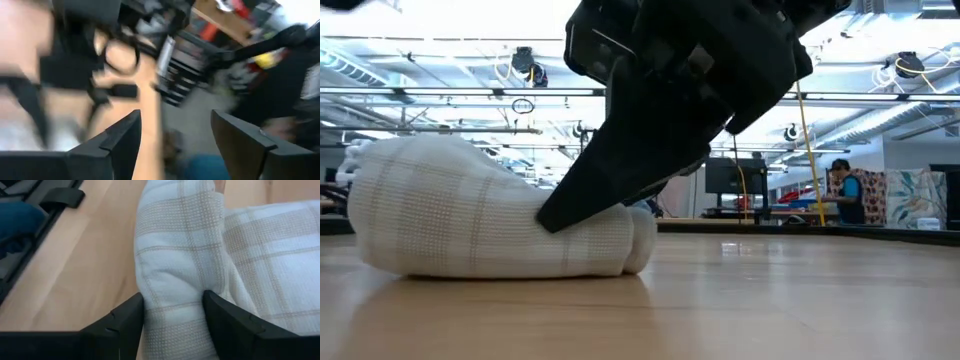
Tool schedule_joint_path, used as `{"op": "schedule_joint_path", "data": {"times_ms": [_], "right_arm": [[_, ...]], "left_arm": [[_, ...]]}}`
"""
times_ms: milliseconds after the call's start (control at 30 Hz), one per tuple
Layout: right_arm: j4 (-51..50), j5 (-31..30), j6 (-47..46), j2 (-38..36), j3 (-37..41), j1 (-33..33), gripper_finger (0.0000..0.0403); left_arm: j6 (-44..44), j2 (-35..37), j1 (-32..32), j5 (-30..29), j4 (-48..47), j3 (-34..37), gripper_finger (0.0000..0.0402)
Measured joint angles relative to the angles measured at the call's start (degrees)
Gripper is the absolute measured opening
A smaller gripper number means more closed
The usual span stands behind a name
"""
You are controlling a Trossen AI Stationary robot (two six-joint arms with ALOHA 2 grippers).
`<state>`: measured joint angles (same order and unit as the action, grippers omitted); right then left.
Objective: Roll towel
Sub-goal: Roll the brown checkered towel
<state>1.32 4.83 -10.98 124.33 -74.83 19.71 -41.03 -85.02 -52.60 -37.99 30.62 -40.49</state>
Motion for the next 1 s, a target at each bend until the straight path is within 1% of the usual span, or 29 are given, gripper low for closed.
{"op": "schedule_joint_path", "data": {"times_ms": [67,133,167,300,400,533,600,667,767,867,1000], "right_arm": [[0.0,0.2,-1.0,0.0,0.0,0.2,0.0196],[0.0,0.2,-2.2,0.0,0.0,0.2,0.0196],[0.0,0.3,-2.9,0.0,0.0,0.2,0.0196],[0.1,1.1,-5.4,0.0,0.0,0.2,0.0196],[0.1,1.1,-6.5,0.0,0.0,0.2,0.0196],[0.2,1.2,-7.8,0.0,0.0,0.2,0.0196],[0.2,1.3,-7.9,0.0,0.0,0.2,0.0196],[0.2,1.4,-8.3,0.0,0.0,0.2,0.0196],[0.2,1.5,-8.5,0.0,0.0,0.2,0.0196],[0.2,1.5,-8.5,0.0,0.0,0.2,0.0196],[0.2,1.5,-8.9,0.0,0.0,0.2,0.0196]], "left_arm": [[7.9,-3.4,-1.7,-6.1,-4.0,-3.7,0.0241],[11.9,-7.9,-2.4,-10.2,-8.5,-7.0,0.0242],[13.2,-10.2,-2.4,-11.3,-9.7,-8.5,0.0243],[17.6,-19.5,-1.2,-11.9,-11.7,-14.5,0.0257],[20.4,-24.9,-0.4,-11.9,-15.9,-18.0,0.0285],[17.9,-28.7,0.6,-13.1,-25.1,-21.4,0.0338],[16.3,-29.8,1.2,-13.1,-30.1,-21.8,0.0361],[16.1,-30.3,1.9,-12.7,-32.7,-21.8,0.0377],[14.6,-30.4,2.7,-12.4,-36.6,-22.0,0.0382],[14.3,-30.4,3.5,-11.9,-38.4,-22.0,0.0375],[9.6,-30.3,5.1,-7.2,-42.7,-22.0,0.0363]]}}
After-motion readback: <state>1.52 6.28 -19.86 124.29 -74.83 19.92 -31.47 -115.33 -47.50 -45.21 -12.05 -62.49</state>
